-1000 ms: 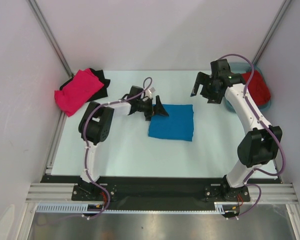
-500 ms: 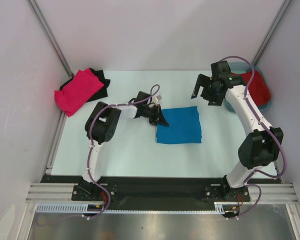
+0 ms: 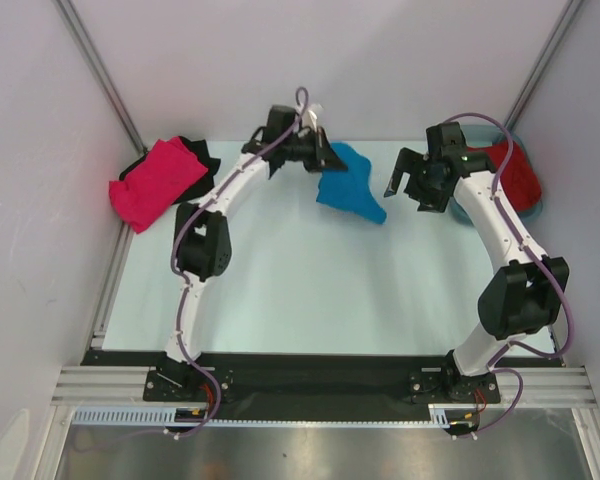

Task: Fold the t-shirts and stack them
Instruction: Neatly place the folded tshirt to the corner

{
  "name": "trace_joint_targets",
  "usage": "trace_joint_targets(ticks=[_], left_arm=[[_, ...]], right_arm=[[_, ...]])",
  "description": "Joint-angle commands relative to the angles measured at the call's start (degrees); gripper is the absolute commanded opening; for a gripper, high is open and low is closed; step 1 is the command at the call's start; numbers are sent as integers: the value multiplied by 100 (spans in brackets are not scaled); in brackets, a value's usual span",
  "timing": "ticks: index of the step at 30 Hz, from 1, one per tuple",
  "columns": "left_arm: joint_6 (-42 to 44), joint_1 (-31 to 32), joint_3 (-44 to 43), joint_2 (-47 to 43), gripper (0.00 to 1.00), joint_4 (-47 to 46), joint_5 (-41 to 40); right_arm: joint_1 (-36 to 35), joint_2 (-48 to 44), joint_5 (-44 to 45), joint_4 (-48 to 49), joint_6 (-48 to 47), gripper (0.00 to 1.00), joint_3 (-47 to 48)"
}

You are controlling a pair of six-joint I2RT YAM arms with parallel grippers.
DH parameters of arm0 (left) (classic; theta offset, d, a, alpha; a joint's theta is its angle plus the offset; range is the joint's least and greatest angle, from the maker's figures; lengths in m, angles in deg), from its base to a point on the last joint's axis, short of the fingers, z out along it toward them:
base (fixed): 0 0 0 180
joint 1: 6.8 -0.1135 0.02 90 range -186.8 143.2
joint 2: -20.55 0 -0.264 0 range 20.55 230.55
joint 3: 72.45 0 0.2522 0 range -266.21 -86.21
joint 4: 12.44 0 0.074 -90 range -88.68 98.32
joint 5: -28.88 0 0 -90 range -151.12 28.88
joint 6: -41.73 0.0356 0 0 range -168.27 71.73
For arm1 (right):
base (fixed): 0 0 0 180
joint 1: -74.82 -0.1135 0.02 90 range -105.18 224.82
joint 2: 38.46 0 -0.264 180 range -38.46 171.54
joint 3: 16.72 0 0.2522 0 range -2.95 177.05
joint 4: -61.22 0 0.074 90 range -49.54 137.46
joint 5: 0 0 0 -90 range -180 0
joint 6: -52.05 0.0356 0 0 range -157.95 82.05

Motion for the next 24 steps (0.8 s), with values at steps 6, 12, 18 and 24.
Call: trace_joint_targets(ticks=[6,12,18,24], left_arm=[[96,-1226,-1452,-261,0,462,-530],[272,-2272,-1593,-561,0,523,-1022],[457,-3072,-1804,-596,0,647,-1128],[685,-3451,-1804,-631,0,840,-1102]], right_arm=[[99,-226,-267,235,-69,100,-53],[134,-191,-434,323,-104,100,-80],[143,-41,-645,367,-165,100,-36],[152,3,-733,350,-157,100,-45]])
